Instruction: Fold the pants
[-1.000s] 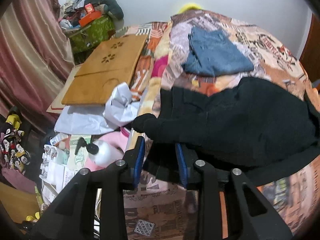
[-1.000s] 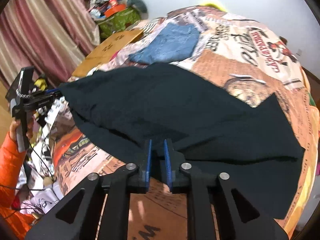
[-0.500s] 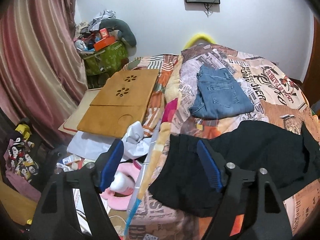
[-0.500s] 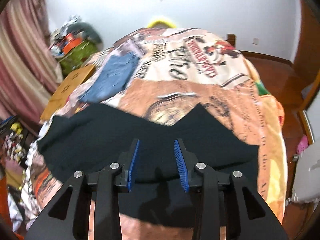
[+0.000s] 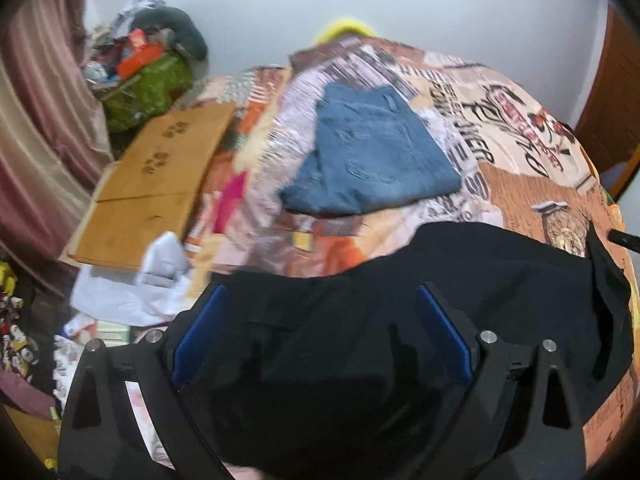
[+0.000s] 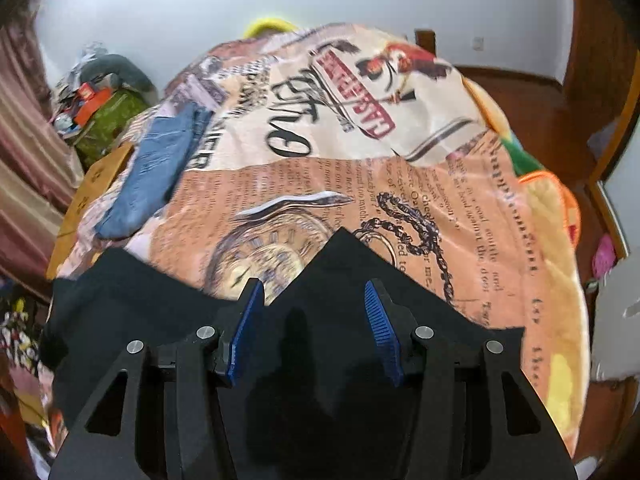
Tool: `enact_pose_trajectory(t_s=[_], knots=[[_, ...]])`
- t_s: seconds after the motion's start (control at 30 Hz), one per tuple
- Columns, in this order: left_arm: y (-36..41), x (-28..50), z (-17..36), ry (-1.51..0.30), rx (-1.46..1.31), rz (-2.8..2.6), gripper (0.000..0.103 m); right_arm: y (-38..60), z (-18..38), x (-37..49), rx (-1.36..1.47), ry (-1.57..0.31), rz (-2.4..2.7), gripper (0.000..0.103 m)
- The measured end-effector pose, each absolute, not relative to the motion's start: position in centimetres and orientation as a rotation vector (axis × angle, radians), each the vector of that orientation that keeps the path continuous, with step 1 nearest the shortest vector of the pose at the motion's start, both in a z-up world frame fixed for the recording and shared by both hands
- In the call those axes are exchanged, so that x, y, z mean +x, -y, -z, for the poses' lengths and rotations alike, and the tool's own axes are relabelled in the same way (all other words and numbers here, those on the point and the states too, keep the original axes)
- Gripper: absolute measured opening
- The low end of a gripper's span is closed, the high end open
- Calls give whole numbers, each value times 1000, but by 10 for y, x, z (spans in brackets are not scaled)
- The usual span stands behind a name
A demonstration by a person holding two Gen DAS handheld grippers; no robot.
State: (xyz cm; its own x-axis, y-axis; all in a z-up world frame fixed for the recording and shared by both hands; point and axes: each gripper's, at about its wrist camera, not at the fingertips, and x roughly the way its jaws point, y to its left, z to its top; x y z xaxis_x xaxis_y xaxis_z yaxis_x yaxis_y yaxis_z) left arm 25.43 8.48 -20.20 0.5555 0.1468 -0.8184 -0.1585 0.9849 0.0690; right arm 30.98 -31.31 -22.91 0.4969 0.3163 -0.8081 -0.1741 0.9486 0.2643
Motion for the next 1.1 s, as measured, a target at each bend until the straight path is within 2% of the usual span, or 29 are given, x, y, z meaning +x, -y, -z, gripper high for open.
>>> enact_pose_trajectory(t_s=[0.3, 0.37, 0.53, 0.63, 0.87, 1.1], knots=[[-68, 280, 260, -1108, -13, -143, 95, 317, 267, 354, 185, -1092, -287, 48], [-67, 283, 272, -1146, -25, -136, 95, 316, 270, 351, 178, -1080, -285, 44], [-67, 286, 289, -1193, -75, -129, 95, 308, 266, 342, 82, -1048, -302, 21], [-73, 282, 290, -1199, -124, -138, 95, 307, 262, 344, 61, -1037, -304, 13], [-75, 271, 280, -1214, -150, -149, 95, 328, 222, 333, 92, -936, -277, 13], [-60, 251, 258, -1191, -112, -119, 95, 366, 142, 299, 151, -756, -251, 13]])
